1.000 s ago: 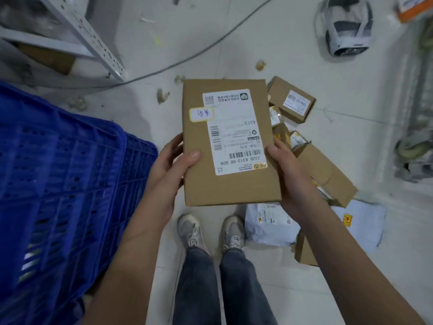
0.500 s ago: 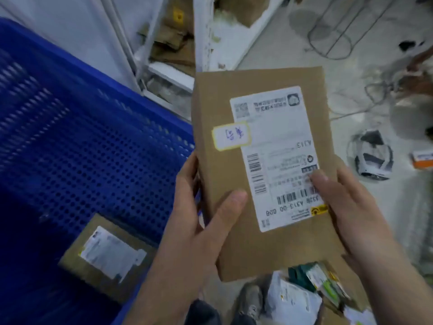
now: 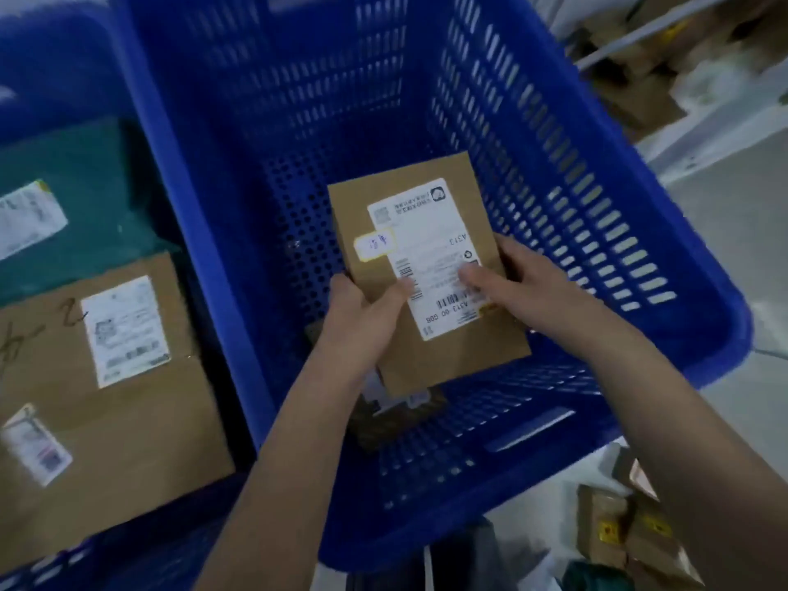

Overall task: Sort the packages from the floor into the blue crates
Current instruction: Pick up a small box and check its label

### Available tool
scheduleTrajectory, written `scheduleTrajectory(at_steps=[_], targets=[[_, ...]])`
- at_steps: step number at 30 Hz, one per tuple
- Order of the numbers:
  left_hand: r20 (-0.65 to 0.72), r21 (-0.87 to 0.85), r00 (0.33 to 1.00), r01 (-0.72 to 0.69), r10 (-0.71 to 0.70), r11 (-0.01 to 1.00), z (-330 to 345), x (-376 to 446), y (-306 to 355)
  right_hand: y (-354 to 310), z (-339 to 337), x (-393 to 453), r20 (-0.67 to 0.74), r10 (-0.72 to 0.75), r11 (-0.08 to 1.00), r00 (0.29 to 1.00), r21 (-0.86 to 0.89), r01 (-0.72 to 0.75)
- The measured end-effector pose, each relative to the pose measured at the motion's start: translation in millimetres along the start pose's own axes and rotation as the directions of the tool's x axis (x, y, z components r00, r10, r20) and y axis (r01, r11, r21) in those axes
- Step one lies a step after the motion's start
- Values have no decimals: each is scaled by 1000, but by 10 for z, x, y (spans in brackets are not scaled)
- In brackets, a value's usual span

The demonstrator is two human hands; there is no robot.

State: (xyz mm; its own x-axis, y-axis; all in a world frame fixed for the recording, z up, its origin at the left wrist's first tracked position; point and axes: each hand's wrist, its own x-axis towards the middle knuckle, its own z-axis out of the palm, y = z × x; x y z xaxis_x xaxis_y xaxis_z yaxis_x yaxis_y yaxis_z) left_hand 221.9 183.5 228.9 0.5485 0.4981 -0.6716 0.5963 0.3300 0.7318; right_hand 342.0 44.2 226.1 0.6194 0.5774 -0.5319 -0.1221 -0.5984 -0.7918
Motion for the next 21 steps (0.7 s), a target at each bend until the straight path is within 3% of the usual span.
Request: scheduleTrajectory(at_steps=[6, 10, 17, 19, 21], targets=[[-7, 4, 981, 192, -192, 981, 32, 114, -467, 292, 328, 346, 95, 147, 988, 985, -70, -140], [-153, 218, 962, 258, -228, 941, 30, 131, -460, 417, 454, 388, 206, 220, 974, 953, -109, -201], [-232, 352, 933, 343, -274, 871, 41, 68, -477, 480, 495, 368, 221, 198, 964, 955, -221, -149], [-268, 458, 924, 370, -271, 808, 55, 10, -502, 488, 496, 364, 251, 185, 960, 950, -252, -120], [-315, 692, 928, 367, -198, 622, 97, -63, -533, 503, 532, 357, 291, 183, 958, 939, -268, -104]])
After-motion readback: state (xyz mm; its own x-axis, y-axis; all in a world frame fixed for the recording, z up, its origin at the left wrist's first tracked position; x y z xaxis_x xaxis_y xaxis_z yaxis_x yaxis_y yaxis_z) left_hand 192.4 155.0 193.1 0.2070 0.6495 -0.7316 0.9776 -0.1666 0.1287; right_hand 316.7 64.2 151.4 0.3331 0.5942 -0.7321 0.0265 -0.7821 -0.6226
